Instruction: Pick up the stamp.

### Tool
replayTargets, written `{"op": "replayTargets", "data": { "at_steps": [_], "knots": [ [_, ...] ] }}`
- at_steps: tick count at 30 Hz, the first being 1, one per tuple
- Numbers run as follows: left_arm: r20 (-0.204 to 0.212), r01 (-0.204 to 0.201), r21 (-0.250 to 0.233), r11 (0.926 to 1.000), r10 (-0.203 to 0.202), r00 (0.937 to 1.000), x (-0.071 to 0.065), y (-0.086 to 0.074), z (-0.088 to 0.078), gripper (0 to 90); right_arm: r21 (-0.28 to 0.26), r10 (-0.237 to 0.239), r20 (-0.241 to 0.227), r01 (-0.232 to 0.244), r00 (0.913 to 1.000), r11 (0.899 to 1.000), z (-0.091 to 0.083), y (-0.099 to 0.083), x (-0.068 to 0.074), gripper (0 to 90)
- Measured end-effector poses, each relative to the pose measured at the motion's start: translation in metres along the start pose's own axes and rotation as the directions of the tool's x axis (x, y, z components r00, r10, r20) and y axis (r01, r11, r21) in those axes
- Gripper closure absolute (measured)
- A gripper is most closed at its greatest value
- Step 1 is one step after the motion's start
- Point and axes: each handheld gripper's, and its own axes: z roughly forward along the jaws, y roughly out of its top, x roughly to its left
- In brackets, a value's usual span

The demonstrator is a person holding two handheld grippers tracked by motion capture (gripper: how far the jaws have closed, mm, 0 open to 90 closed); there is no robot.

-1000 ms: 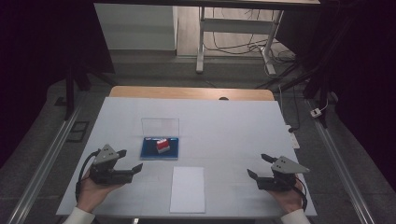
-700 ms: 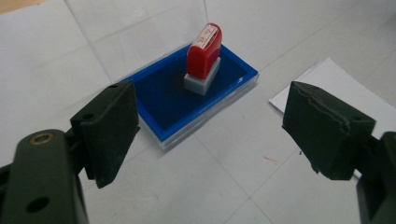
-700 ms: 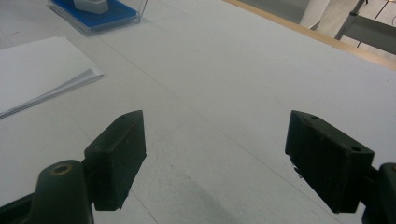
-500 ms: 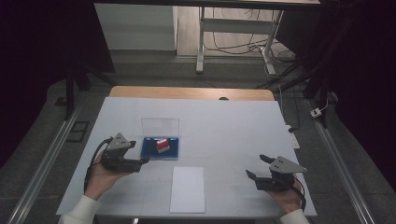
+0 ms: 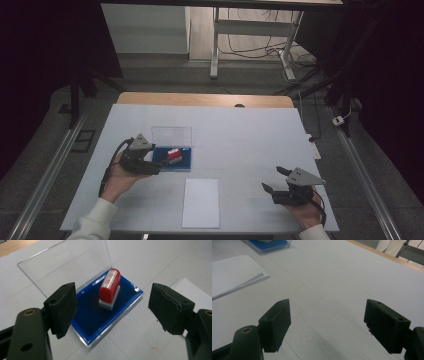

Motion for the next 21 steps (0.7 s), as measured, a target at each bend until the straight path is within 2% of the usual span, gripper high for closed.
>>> {"op": "replayTargets", "data": {
  "at_steps": [14,21],
  "knots": [
    [0.019,-0.003,0.052,0.9987,0.002,0.9998,0.01,0.01,0.031,27.8,0.007,0.002,0.007,-0.002,1.0,1.0,-0.001,-0.002,0.0,21.4],
    [0.038,-0.032,0.063,0.9975,0.03,0.9988,0.007,0.015,0.041,32.2,0.009,0.005,0.008,-0.005,1.0,1.0,-0.001,-0.002,-0.001,21.7]
  ]
}}
